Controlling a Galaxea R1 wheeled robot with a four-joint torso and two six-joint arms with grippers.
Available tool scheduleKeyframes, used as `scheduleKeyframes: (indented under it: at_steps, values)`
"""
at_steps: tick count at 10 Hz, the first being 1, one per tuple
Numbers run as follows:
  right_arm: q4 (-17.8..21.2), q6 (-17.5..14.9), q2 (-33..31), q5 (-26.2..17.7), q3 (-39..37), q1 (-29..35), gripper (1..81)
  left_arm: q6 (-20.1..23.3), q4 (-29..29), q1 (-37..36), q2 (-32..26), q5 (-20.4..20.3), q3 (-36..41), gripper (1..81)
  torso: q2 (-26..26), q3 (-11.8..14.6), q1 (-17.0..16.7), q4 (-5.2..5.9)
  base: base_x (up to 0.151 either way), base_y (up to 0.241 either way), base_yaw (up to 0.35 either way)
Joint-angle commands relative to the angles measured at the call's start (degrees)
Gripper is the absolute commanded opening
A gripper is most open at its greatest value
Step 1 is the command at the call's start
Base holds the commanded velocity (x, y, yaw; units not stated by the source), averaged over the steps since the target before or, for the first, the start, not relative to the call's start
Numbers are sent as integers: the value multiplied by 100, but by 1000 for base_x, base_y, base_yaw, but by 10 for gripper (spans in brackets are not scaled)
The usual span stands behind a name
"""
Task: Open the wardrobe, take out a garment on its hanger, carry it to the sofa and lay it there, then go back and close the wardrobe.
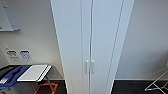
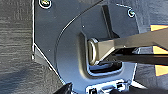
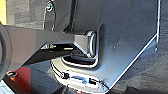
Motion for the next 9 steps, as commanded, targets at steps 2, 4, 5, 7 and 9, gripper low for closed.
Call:
scheduleKeyframes:
  at_steps: [2, 4, 5, 7, 9]
  values:
    - [-61, -9, -77, -301, 70, 199, 811, 35, 55, -162, -83, 291, 49, 811, 0, 0, 1, 0, 101, 0, 0]
    - [-61, -9, -68, -301, 70, 200, 811, 35, 55, -162, -83, 291, 49, 811, 0, 0, 1, 0, 101, 0, 0]
    - [-61, -17, -68, -301, 70, 208, 811, 35, 55, -153, -83, 291, 49, 811, 0, 0, 1, 0, 100, 0, 0]
    - [-70, -17, -68, -301, 70, 208, 811, 35, 55, -154, -83, 292, 49, 811, 0, 0, 1, 0, 100, 0, 0]
    - [-70, -17, -68, -301, 70, 226, 811, 35, 55, -153, -83, 300, 49, 811, 0, 0, 1, 0, 96, 0, 0]
